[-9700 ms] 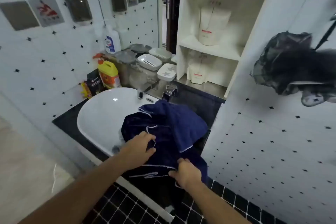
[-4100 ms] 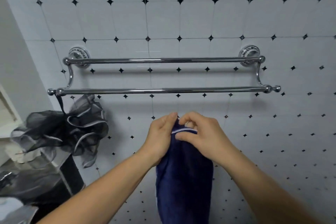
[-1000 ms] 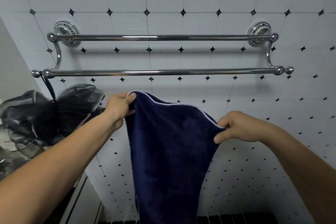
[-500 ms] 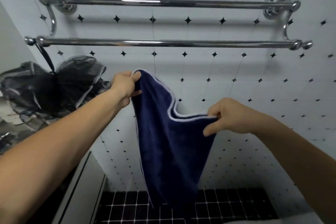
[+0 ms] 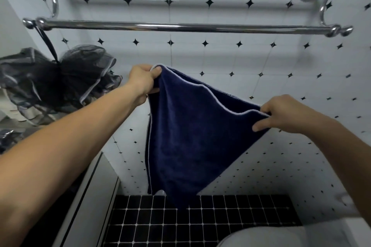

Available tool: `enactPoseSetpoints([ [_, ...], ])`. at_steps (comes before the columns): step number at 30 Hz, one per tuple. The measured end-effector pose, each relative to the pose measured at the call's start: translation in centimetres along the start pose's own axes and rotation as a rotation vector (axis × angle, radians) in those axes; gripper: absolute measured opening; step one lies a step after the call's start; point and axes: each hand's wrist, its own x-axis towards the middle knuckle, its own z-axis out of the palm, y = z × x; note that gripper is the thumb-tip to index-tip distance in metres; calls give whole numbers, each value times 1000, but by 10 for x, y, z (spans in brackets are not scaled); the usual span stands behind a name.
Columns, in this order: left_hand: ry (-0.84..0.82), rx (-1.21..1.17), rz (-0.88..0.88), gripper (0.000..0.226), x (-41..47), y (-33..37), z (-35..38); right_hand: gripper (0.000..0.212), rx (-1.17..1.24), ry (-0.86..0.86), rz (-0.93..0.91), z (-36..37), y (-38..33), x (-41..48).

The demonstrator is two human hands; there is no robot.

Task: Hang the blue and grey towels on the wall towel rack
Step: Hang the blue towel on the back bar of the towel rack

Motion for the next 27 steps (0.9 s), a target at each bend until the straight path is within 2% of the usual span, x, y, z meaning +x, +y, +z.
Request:
enactPoseSetpoints([
  [4,70,-8,-4,21,5,4,-6,43,185,-149,-206,11,-22,-22],
  [6,86,16,-3,21,8,3,-13,36,208,-62,-235,11,-20,-23],
  [8,103,41,-1,27,9,0,-19,25,276,104,-146,5,-6,-18],
  [10,102,47,0,31,7,-3,-21,19,421,180,-74,0,9,-15],
  [13,91,42,-2,30,4,-3,-22,20,584,297,-64,-5,20,-15],
  [18,52,68,25,31,-4,-1,-20,20,683,463,15,-15,33,-5],
  [23,62,77,14,27,-8,-5,-23,40,835,413,68,-13,45,3],
  [27,15,31,10,26,-12,-7,-15,46,942,379,269,-8,60,21],
])
